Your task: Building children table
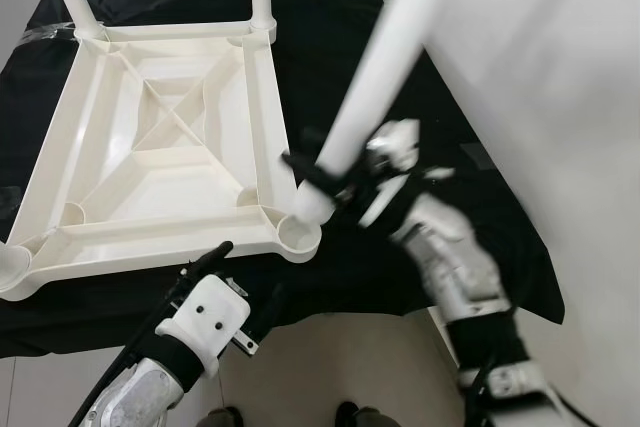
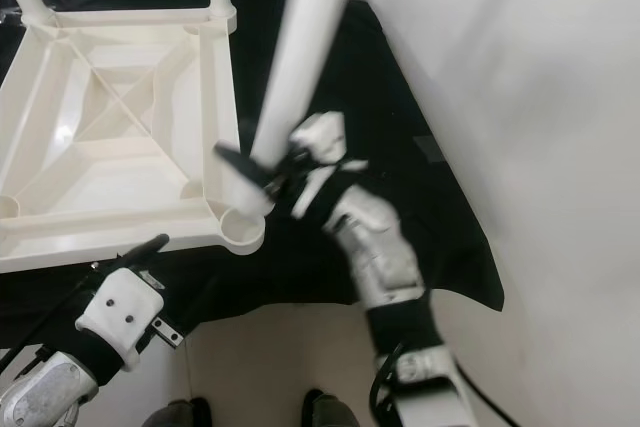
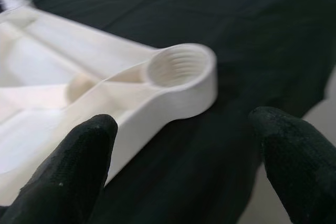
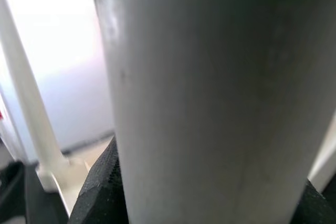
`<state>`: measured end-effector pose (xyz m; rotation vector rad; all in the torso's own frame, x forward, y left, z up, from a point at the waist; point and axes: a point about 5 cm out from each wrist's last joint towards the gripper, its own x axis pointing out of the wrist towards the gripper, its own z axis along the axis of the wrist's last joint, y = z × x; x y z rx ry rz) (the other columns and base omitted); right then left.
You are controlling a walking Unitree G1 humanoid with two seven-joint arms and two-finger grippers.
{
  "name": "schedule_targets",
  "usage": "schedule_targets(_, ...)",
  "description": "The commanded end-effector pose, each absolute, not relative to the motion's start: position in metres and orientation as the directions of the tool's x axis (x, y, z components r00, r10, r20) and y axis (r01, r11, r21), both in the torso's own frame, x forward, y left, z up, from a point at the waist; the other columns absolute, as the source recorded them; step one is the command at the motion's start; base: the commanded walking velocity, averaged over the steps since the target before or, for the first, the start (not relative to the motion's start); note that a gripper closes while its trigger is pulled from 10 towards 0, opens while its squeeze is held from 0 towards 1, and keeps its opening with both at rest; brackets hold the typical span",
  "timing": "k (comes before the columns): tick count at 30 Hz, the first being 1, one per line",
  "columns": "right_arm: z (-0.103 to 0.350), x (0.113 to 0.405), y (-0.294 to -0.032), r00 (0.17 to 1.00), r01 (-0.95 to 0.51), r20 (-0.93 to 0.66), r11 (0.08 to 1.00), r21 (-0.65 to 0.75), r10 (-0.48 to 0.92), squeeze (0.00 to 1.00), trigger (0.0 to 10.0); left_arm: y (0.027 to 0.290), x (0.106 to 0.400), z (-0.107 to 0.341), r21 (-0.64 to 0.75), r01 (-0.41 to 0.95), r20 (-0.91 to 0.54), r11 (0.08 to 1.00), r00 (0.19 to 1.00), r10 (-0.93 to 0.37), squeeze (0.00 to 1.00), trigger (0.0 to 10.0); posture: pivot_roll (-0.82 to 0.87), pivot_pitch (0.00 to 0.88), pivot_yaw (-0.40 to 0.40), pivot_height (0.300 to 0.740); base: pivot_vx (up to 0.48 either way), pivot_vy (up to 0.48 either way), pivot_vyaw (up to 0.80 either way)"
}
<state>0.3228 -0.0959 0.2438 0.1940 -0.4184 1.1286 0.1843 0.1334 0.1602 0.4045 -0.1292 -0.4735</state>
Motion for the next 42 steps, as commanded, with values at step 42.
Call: schedule_targets(42, 0.234, 0.347, -0.068, -0.127, -0.955, 0.073, -0.102, -0.279, 0.989, 0.0, 10.0, 0.133, 0.133, 0.167, 0.383, 0.454, -0.122, 0.804, 0.888, -0.443, 0.0, 10.0, 0.18, 0.318, -0.015, 0.74, 0.0, 0.041, 0.0)
